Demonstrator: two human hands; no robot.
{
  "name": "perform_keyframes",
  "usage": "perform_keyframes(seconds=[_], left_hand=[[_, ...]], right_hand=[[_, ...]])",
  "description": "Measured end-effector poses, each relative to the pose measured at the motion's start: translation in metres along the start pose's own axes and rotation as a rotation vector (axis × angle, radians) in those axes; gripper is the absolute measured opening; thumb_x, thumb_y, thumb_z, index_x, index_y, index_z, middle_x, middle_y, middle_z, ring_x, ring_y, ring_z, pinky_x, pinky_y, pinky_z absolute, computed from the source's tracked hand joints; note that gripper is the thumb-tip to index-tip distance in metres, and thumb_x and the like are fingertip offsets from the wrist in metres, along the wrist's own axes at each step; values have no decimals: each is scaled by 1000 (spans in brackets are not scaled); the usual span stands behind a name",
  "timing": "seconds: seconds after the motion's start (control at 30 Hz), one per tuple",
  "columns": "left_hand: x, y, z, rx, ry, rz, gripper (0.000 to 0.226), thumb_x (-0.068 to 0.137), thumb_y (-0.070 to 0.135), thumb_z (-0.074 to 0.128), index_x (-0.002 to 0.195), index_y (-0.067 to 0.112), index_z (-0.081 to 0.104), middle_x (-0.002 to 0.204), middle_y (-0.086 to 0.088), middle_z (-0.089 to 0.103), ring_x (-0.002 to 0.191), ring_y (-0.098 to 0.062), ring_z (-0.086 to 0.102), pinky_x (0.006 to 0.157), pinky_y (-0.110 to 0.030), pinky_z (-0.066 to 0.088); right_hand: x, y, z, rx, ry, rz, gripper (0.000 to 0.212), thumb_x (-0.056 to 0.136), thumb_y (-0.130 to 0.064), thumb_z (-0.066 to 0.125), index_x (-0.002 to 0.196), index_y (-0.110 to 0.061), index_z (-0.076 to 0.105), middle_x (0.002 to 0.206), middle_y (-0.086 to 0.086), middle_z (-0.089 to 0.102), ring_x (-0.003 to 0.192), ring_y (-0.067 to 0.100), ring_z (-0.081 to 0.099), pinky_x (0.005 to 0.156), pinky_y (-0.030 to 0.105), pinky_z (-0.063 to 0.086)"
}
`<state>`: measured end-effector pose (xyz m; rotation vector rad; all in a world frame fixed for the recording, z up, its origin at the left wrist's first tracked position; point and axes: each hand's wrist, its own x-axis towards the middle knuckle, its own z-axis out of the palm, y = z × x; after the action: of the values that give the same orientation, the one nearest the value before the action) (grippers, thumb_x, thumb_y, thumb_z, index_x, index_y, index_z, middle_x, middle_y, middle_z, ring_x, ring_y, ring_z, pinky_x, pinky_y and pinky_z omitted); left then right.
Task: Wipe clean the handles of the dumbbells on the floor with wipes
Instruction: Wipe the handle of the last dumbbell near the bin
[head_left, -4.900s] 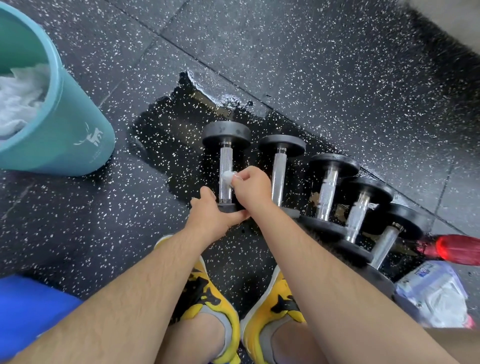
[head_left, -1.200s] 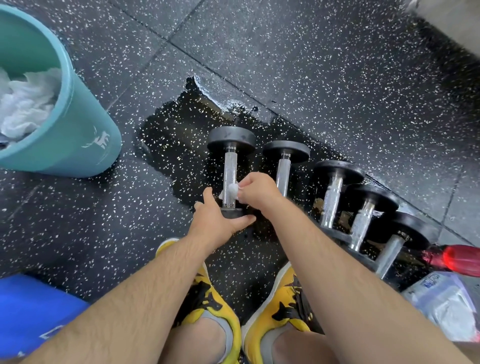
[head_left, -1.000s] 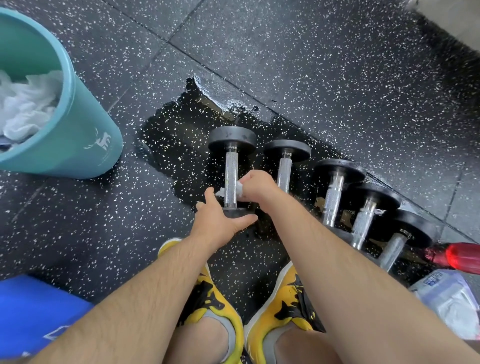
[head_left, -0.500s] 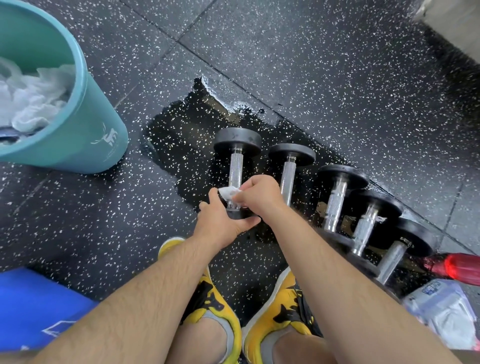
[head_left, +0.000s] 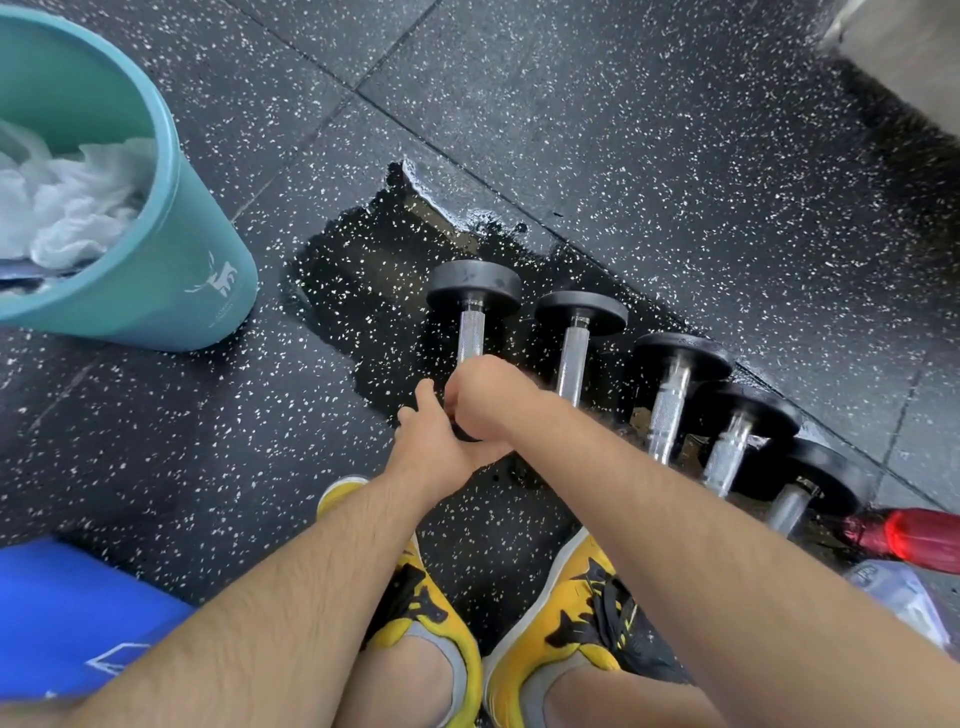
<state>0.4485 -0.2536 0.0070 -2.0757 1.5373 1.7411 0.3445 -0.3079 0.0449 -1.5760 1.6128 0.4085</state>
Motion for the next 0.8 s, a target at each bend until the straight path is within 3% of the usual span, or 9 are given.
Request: perform_keyframes(seconds=[0.1, 0.2, 0.37, 0.5, 0.6, 0.73, 0.8], left_hand=[[2, -1, 1, 2, -3, -11, 136, 60, 69, 87, 159, 29, 2, 151, -12, 28, 132, -31, 43, 105, -52, 46], [4, -2, 1, 9, 4, -25, 135, 59, 71, 86, 158, 30, 3, 151, -11, 29, 132, -31, 43, 103, -52, 48], [3, -2, 2, 14, 21, -15, 131, 62, 69, 87, 158, 29, 7, 149, -11, 31, 130, -29, 46, 99, -45, 48], [2, -2, 3, 9, 32, -4, 132, 61, 69, 87, 158, 27, 9, 146, -11, 34, 128, -28, 46, 100, -44, 49], [1, -1, 3, 10, 35, -10, 131, 58, 71, 87, 156, 28, 11, 144, -10, 35, 127, -28, 47, 100, -47, 50], [2, -1, 3, -3, 29, -11, 130, 57, 72, 87, 155, 30, 13, 140, -8, 36, 125, -26, 48, 100, -47, 51], [1, -2, 3, 3, 36, -4, 130, 57, 71, 87, 155, 29, 13, 139, -7, 37, 124, -26, 49, 100, -47, 51]], right_hand=[[-6, 13, -6, -61, -48, -19, 27, 96, -15, 54, 112, -21, 75, 110, -1, 70, 103, 20, 65, 88, 33, 54], [-7, 19, -7, 71, -41, 15, 18, 97, -16, 59, 104, -20, 75, 103, -2, 70, 99, 19, 66, 90, 35, 54], [-2, 23, -1, 159, 82, 106, 22, 91, -13, 61, 109, -1, 62, 95, 10, 66, 82, 24, 60, 67, 33, 48], [-5, 27, -2, 226, 82, 191, 27, 92, -3, 55, 117, 4, 61, 110, 19, 69, 99, 32, 66, 86, 42, 54], [-6, 29, 0, 271, 63, 242, 29, 95, -7, 53, 123, 1, 56, 106, 11, 64, 95, 26, 62, 90, 39, 52], [1, 27, 3, 380, 52, 283, 34, 94, 0, 46, 125, -1, 59, 88, 4, 54, 84, 21, 51, 75, 34, 47], [5, 23, 1, 413, 10, 295, 34, 91, 1, 45, 121, -3, 61, 90, 6, 55, 79, 21, 48, 71, 32, 41]])
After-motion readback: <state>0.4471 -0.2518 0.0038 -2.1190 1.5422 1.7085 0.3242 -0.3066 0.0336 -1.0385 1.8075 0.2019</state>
